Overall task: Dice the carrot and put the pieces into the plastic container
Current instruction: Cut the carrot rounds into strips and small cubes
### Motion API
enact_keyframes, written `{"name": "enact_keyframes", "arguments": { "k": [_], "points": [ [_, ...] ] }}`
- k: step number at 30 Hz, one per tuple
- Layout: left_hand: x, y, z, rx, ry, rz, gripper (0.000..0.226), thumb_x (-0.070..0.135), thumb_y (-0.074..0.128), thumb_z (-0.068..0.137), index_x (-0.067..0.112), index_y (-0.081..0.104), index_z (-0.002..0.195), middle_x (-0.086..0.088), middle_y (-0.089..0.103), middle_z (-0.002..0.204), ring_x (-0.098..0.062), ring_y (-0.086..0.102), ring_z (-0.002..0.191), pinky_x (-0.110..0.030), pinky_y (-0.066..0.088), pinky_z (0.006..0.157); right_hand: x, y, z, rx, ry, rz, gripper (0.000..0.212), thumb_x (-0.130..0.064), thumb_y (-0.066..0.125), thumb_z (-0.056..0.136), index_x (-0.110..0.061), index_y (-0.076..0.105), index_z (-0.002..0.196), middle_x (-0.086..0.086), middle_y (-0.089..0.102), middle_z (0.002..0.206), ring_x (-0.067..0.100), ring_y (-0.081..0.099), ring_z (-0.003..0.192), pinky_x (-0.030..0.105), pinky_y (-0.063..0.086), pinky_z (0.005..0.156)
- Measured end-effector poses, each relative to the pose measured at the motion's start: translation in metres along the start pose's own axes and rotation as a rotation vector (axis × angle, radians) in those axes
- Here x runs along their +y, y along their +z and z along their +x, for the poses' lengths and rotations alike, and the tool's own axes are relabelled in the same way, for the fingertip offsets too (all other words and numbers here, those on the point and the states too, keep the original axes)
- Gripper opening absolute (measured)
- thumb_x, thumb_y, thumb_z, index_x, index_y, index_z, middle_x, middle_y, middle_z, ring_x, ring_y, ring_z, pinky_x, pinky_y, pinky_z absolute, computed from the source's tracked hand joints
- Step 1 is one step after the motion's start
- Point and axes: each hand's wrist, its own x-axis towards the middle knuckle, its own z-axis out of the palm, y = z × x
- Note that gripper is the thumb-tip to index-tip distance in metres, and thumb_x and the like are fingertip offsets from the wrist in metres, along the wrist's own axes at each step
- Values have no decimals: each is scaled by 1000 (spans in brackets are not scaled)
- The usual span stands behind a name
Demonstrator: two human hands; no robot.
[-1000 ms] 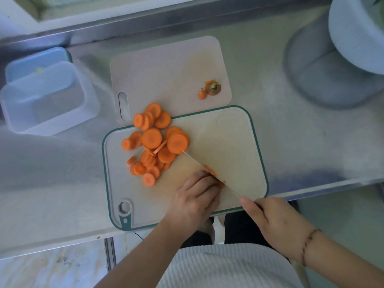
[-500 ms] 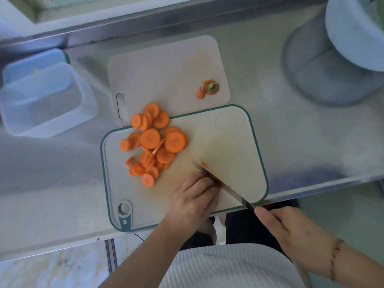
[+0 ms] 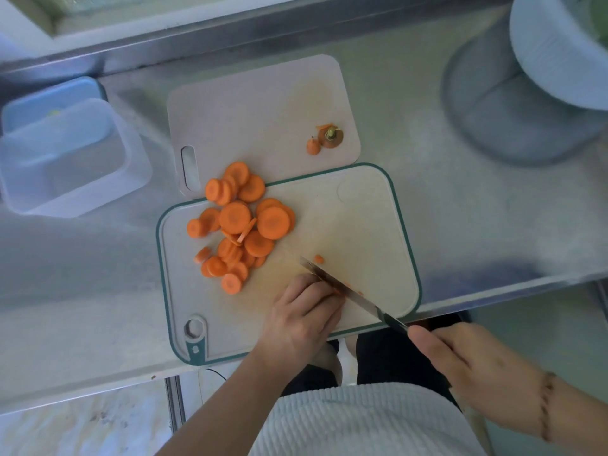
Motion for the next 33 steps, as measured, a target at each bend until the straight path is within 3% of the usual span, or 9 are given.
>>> {"name": "enact_keyframes", "arguments": {
  "k": [4, 8, 14, 22, 28, 33],
  "points": [
    [0, -1, -1, -2, -26, -9, 16, 13, 66, 98, 4, 78, 93, -5, 72, 98, -25, 64, 89, -34, 53, 78, 1, 5, 7, -19, 10, -38, 72, -84, 16, 74, -17, 27, 53, 0, 30, 46, 12, 29, 46, 19, 32, 49],
    [1, -2, 4, 7, -28, -23, 22, 14, 62, 100, 3, 79, 92, -5, 74, 96, -25, 65, 89, -29, 53, 83, -9, 13, 26, -26, -42, -102, 75, -79, 13, 78, -12, 41, 59, -1, 35, 50, 10, 33, 47, 25, 36, 52],
    [3, -4, 0, -14, -14, 10, 9, 9, 71, 92, 1, 77, 93, -9, 71, 98, -28, 64, 96, -35, 53, 88, -15, 1, 27, -27, -47, 25, 63, -70, 27, 80, -12, 32, 55, -5, 24, 46, 10, 26, 42, 20, 32, 48],
    [5, -2, -5, 36, -60, 28, 14, 9, 67, 96, 0, 76, 90, -10, 69, 97, -28, 59, 98, -40, 54, 86, -6, -1, 20, 23, -79, 71, 72, -82, 25, 76, -12, 32, 55, -3, 27, 48, 8, 27, 45, 19, 30, 47],
    [18, -4, 6, 100, -29, 90, 8, 21, 81, 85, 14, 78, 83, 2, 65, 102, -27, 57, 93, -38, 48, 80, -5, 0, 28, 43, -15, 205, 70, -82, 31, 74, -15, 30, 54, -2, 25, 49, 10, 24, 45, 23, 25, 45],
    [27, 6, 24, 109, -61, 191, 14, 32, 79, 87, 24, 76, 76, 8, 69, 88, -23, 55, 88, -38, 44, 75, -14, -1, 33, 35, 4, 309, 70, -78, 28, 81, -14, 29, 52, -1, 25, 48, 11, 24, 43, 20, 24, 44]
  ]
}}
